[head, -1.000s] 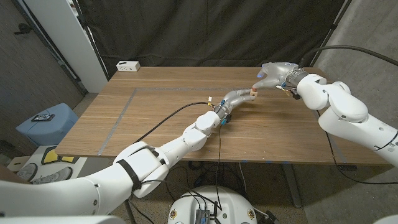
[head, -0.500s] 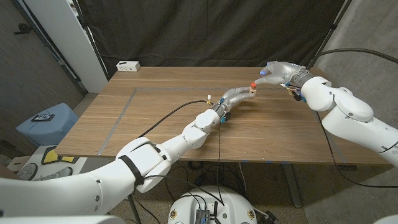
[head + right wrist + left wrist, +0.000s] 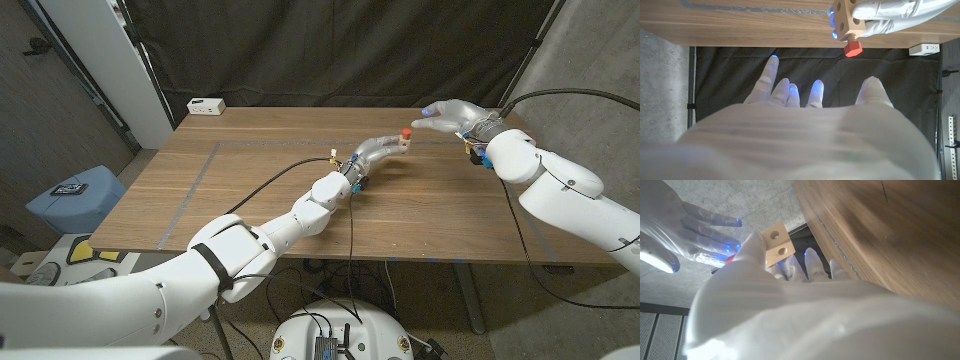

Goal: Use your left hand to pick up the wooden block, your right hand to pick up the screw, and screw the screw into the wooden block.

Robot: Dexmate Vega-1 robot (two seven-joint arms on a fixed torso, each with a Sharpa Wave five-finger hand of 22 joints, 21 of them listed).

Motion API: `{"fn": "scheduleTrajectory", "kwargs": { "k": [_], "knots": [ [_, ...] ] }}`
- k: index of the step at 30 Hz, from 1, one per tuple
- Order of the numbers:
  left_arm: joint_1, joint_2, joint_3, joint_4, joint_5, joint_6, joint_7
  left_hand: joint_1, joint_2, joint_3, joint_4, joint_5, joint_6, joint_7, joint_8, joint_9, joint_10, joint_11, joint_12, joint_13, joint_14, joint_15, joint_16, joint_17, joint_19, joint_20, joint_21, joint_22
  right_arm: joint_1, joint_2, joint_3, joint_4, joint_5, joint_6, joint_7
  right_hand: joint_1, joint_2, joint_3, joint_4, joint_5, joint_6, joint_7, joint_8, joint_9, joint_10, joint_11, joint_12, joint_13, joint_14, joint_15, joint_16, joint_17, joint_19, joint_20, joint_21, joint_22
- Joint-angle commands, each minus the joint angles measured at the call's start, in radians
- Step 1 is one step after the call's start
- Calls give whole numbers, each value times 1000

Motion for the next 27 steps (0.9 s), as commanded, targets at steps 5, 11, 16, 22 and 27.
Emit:
{"fn": "scheduleTrajectory", "kwargs": {
  "k": [5, 11, 16, 22, 27],
  "knots": [
    [-23, -5, -15, 39, -12, -38, -19, -15, 3, 5, 4, 4, 4, 1, 6, 4, -2, -6, 3, 3, 6, -42, 2, 4, 1, 5, 7, 4, -35, 32, 20, -4, 174, 8, -136, -8, 2, -1, -2, -5, -5, 11, -14, 0, 25, 31, 10, 5, 46, 8, 20, 10, 42, -29, 12, 5],
    [-26, -5, -20, 46, -17, -44, -22, -20, 2, 4, 5, 3, 1, 3, 5, 4, -3, -5, 2, 2, 7, -41, 2, 4, 1, 5, 7, 4, -60, 70, 46, 23, 254, 75, -182, -15, -7, -6, -4, -4, 0, 8, -21, 0, 23, 28, 6, 5, 28, 20, 10, 10, 10, 5, -5, 5],
    [-24, -2, -19, 35, -12, -43, -9, -23, 2, 4, 5, 3, 3, 6, 5, 3, -4, -5, 2, 2, 8, -40, 2, 4, 2, 7, 7, 4, -72, 101, 52, 50, 306, 128, -216, -25, -10, -9, -1, -3, 7, 12, -25, 0, 15, 27, 0, 4, 11, 28, 1, 11, -13, 22, -18, 5],
    [-20, -2, -20, 25, -15, -37, -10, -26, 3, 5, 5, 3, 3, 6, 6, 3, -5, -5, 2, 0, 9, -40, 2, 4, 2, 7, 7, 4, -86, 129, 56, 75, 352, 183, -257, -47, -13, -18, 7, -1, 9, 23, -34, 0, 2, 29, -8, 2, -11, 44, -11, 11, -43, 22, -33, 3],
    [-19, -7, -22, 25, -18, -36, -10, -29, 2, 5, 5, 3, 3, 7, 5, 3, -5, -4, 2, -1, 10, -40, 2, 4, 2, 6, 7, 4, -101, 150, 65, 92, 395, 229, -280, -72, -17, -28, 16, 1, 11, 28, -44, -1, -16, 22, -18, -1, -36, 57, -23, 11, -73, 31, -46, 2]
  ]
}}
